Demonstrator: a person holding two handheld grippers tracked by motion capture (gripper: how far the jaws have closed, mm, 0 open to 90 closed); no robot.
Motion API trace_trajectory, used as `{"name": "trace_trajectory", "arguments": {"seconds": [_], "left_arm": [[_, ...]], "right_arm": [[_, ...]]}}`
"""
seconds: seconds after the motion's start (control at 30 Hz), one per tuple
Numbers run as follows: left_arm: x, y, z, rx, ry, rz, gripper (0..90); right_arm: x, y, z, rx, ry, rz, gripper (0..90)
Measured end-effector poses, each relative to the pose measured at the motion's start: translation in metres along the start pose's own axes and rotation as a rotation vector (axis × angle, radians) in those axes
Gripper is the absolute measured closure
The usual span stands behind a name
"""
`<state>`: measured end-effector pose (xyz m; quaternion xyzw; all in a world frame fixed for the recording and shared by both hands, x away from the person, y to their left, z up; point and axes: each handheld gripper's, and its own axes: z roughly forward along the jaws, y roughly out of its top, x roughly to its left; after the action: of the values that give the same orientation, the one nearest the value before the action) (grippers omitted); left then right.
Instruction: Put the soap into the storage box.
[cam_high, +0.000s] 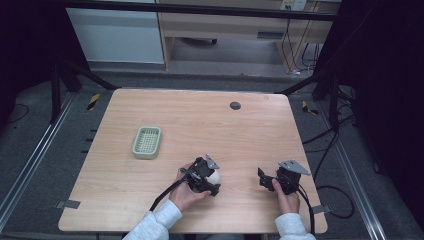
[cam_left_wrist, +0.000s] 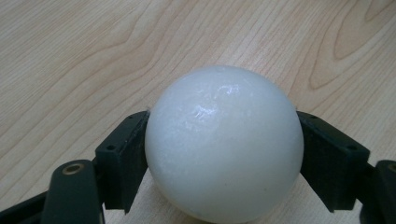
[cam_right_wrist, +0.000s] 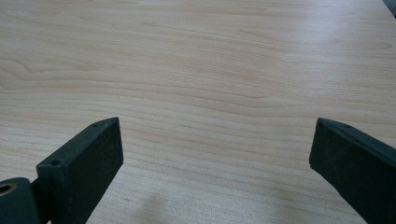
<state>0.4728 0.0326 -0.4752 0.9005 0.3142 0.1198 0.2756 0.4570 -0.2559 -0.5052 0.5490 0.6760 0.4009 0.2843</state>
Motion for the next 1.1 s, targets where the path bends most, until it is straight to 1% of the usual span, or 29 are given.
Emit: {"name": "trace_trajectory", "arguments": {"seconds": [0.1,0.17,0.2,0.3,0.53,0.57,0.73,0.77,0.9,0.93,0.97,1.03,1.07,1.1], "left_arm": [[0.002,0.000,-0.004,-0.006,-0.005,0.001,23.1],[0.002,0.000,-0.007,-0.020,-0.004,-0.006,23.1],[0.002,0.000,-0.009,-0.016,-0.004,-0.003,23.1],[0.003,-0.001,-0.013,-0.026,-0.001,-0.005,23.1],[0.007,-0.002,-0.029,-0.043,0.001,-0.003,23.1],[0.007,-0.002,-0.030,-0.053,0.002,-0.010,23.1],[0.011,-0.003,-0.041,-0.069,0.003,-0.016,23.1],[0.013,-0.004,-0.043,-0.077,0.002,-0.023,23.1],[0.018,-0.005,-0.053,-0.092,0.012,-0.034,23.1],[0.020,-0.006,-0.056,-0.089,0.014,-0.030,23.1],[0.022,-0.008,-0.060,-0.089,0.023,-0.035,23.1],[0.023,-0.009,-0.063,-0.089,0.031,-0.036,23.1],[0.027,-0.012,-0.069,-0.093,0.036,-0.039,23.1],[0.027,-0.012,-0.069,-0.093,0.036,-0.039,23.1]], "right_arm": [[0.000,0.000,0.000,-0.001,0.000,0.001,3.2],[0.000,0.000,0.000,-0.002,0.000,0.000,3.2],[0.000,0.000,0.000,-0.002,0.000,0.000,3.2],[0.000,0.000,0.000,0.000,-0.001,-0.001,3.2],[0.000,0.000,0.000,-0.001,-0.001,-0.002,3.2],[0.000,0.000,0.000,-0.001,-0.002,-0.002,3.2],[-0.001,-0.001,0.000,0.002,-0.004,0.001,3.2],[-0.001,-0.001,0.000,0.002,-0.003,0.000,3.2],[-0.001,-0.001,0.000,0.001,-0.005,-0.002,3.2],[-0.001,-0.001,-0.001,0.000,-0.003,0.000,3.2],[0.000,-0.001,-0.001,0.001,-0.004,0.001,3.2],[0.000,-0.001,-0.001,0.001,-0.003,0.002,3.2],[0.000,-0.001,0.000,0.002,-0.005,0.000,3.2],[0.000,-0.001,0.000,0.002,-0.005,0.001,3.2]]}}
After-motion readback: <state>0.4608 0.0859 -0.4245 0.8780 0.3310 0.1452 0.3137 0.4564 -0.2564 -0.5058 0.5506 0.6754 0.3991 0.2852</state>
